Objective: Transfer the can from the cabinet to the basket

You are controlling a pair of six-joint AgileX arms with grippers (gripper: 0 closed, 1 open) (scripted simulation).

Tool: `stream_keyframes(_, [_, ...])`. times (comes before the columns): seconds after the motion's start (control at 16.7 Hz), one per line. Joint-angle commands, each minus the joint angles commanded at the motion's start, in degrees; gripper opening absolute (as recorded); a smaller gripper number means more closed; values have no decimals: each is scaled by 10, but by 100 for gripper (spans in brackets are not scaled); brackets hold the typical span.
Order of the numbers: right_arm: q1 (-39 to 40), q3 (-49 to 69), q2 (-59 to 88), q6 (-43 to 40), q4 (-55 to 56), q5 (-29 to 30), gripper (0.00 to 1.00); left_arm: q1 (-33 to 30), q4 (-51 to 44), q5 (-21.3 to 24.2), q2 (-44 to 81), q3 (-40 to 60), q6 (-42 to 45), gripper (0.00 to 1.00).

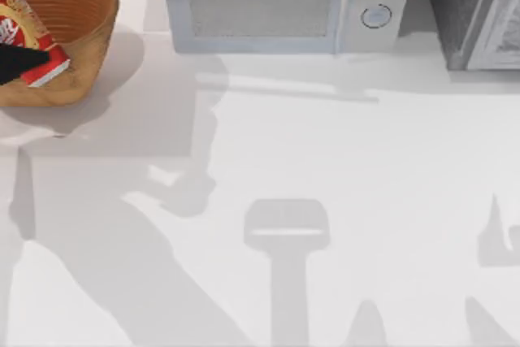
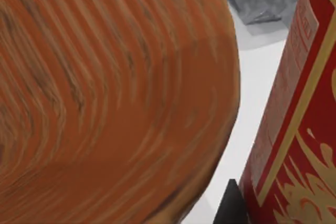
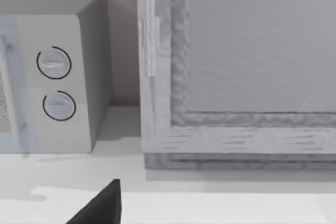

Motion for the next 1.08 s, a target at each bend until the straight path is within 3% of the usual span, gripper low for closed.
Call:
stream_keyframes(0.42, [0,0,0,0,0,0,100,-12,226,-56,13,104,-15,0])
stream_keyframes(0.78, [0,0,0,0,0,0,100,-14,247,-64,14,116,-17,0])
stream_keyframes(1.08, [0,0,0,0,0,0,100,-14,247,-64,14,116,-17,38])
